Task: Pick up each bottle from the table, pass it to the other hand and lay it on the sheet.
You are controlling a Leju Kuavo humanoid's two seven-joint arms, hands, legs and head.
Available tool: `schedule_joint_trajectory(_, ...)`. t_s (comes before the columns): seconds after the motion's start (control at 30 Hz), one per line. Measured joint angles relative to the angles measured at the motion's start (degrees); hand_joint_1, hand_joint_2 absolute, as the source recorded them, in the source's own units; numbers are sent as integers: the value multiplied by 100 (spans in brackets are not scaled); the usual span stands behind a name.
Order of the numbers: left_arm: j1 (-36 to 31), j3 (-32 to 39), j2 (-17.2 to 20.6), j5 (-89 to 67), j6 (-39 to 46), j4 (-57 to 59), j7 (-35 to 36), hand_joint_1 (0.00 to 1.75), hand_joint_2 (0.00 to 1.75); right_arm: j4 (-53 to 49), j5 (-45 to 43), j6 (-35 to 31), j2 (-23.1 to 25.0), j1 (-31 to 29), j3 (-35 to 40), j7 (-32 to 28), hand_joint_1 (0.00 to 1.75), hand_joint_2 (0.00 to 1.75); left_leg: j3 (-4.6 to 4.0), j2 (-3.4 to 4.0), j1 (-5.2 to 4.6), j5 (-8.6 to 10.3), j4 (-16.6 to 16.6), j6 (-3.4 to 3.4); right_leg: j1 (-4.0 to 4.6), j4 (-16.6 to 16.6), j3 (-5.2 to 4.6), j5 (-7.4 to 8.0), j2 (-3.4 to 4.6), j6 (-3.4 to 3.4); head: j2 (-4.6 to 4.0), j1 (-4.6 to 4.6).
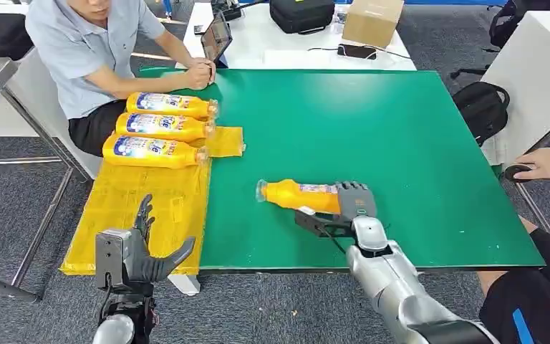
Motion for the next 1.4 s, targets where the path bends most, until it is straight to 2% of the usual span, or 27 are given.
schedule_joint_trajectory(0.13, -43, 2, 0, 22, -44, 55, 35, 0, 175, 142, -24, 94, -83, -85, -114, -77, 175, 175, 29, -2, 0, -9, 0, 7, 1, -11, 38, -6, -1, 4, 0, 0)
schedule_joint_trajectory(0.2, -62, 2, 2, 43, -41, 105, 9, 0, 175, 186, -228, 79, -124, -91, -227, -470, 175, 175, 51, -2, 2, -19, 0, 12, 2, -19, 61, -12, -1, 6, 0, 0)
schedule_joint_trajectory(0.23, -78, 2, 2, 81, -35, 127, -18, 0, 175, 194, -388, 74, -131, -91, -295, -769, 175, 175, 59, -1, 2, -27, 0, 7, 2, -22, 69, -17, 0, 3, 0, 0)
schedule_joint_trajectory(0.37, -229, -2, 11, 236, 77, 328, -214, 0, 175, 201, -1748, 158, -159, -66, -864, -2574, 175, 175, 65, 22, 1, -33, -1, 5, 2, -25, 75, -7, 12, -4, 0, 2)
schedule_joint_trajectory(0.4, -269, -6, 13, 264, 94, 384, -243, 0, 175, 199, -2090, 201, -142, -36, -1022, -2976, 175, 175, 59, 33, 1, -33, -1, 5, 2, -24, 127, 6, 24, -4, 0, 2)
schedule_joint_trajectory(0.47, -342, -55, 18, 308, 142, 505, -269, 0, 175, 150, -2779, 394, -37, 36, -1288, -3835, 175, 175, 51, 59, 1, -24, -1, 8, 2, -23, 108, 29, 47, 10, 0, 2)
schedule_joint_trajectory(0.57, -387, -159, 17, 315, 155, 703, -243, 0, 175, -131, -3411, 457, 218, 257, -1484, -4450, 175, 175, 46, 56, 4, -21, -1, 7, 6, -19, 100, 27, 46, 10, 0, -2)
schedule_joint_trajectory(0.77, -351, -398, 17, 207, 11, 1030, -177, 0, 175, -1269, -4565, 415, 696, 795, -1258, -4704, 175, 175, -41, 43, 8, -2, -1, 1, 8, -4, 24, 26, 38, 9, 0, -2)
schedule_joint_trajectory(0.9, -348, -609, 17, -44, -184, 1073, -653, 0, 175, -2115, -5097, 398, 903, 1049, -840, -4708, 175, 175, -63, 37, 8, -2, 0, 2, 3, -4, 4, 25, 35, 10, 0, -2)
schedule_joint_trajectory(1.0, -329, -813, 31, 157, -771, 1038, -952, 0, 175, -2479, -5333, 609, 975, 1108, -549, -4640, 175, 175, -76, 29, 6, -3, 0, 2, 2, -5, -6, 23, 34, 11, 0, -2)
schedule_joint_trajectory(1.23, -321, -1091, 68, 146, -1003, 881, -1182, 0, 175, -2492, -5145, 658, 1154, 1111, 31, -4662, 175, 175, -83, 28, 5, -2, -1, 1, 3, -3, -19, 23, 34, 11, 0, -2)
schedule_joint_trajectory(1.4, -478, -1082, 26, 426, -1001, 876, -1163, 0, 175, -2234, -4529, 435, 1416, 1120, 686, -4662, 175, 175, -84, 31, 9, -2, -1, 0, 6, 2, -25, 22, 35, 9, 0, -2)
